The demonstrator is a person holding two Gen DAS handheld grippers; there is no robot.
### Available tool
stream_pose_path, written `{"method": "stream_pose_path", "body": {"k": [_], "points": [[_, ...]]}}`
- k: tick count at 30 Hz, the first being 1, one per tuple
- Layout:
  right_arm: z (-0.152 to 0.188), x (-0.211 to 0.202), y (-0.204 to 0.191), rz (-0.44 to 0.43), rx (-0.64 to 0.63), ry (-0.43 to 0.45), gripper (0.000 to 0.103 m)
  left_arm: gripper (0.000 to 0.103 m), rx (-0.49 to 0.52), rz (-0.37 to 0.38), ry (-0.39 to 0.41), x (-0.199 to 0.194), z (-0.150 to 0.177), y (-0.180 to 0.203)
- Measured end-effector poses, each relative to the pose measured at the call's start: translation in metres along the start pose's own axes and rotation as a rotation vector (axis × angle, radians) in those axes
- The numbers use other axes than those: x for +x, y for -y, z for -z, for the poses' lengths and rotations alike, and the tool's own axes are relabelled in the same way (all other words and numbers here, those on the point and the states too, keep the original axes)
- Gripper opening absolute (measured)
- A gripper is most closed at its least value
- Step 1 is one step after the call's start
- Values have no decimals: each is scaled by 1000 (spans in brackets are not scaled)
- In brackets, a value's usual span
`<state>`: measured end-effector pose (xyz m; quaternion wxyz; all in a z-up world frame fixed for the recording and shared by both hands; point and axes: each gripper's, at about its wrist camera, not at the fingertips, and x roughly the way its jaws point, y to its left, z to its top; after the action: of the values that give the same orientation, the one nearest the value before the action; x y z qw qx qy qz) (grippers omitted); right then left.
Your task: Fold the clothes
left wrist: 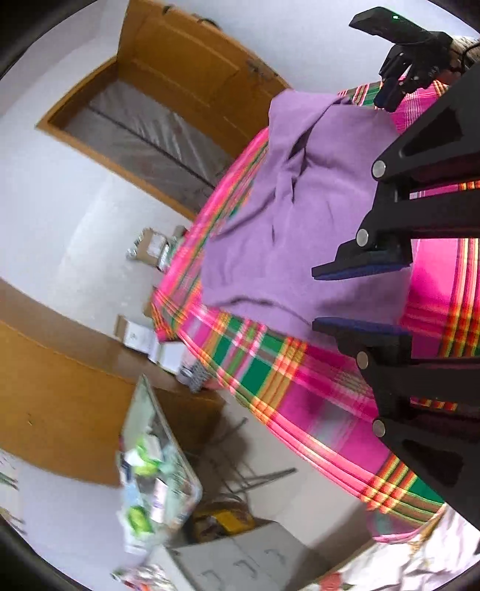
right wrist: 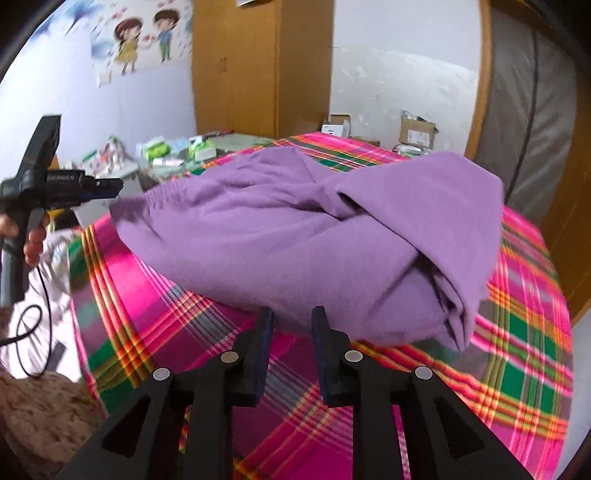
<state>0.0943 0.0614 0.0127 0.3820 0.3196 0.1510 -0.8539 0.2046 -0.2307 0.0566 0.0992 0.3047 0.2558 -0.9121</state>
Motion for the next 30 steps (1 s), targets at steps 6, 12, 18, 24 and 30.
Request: {"method": "stream_pose_path", "body": {"k": [6, 12, 18, 24, 30], "points": [[14, -27, 46, 20, 185, 51, 29, 29, 113, 125, -35, 14, -6, 47], [20, -26, 84, 128, 301, 58, 35, 34, 262, 309, -171, 58, -2, 120], [23, -16, 104, 126, 328, 33, 43, 37, 352, 420, -300, 106, 8, 185], [20, 11, 127, 98, 379, -20, 52, 37, 441, 408, -393, 138, 27, 226], [12, 29, 136, 40, 400, -56, 53, 37, 418, 422, -413, 151, 27, 233]]}}
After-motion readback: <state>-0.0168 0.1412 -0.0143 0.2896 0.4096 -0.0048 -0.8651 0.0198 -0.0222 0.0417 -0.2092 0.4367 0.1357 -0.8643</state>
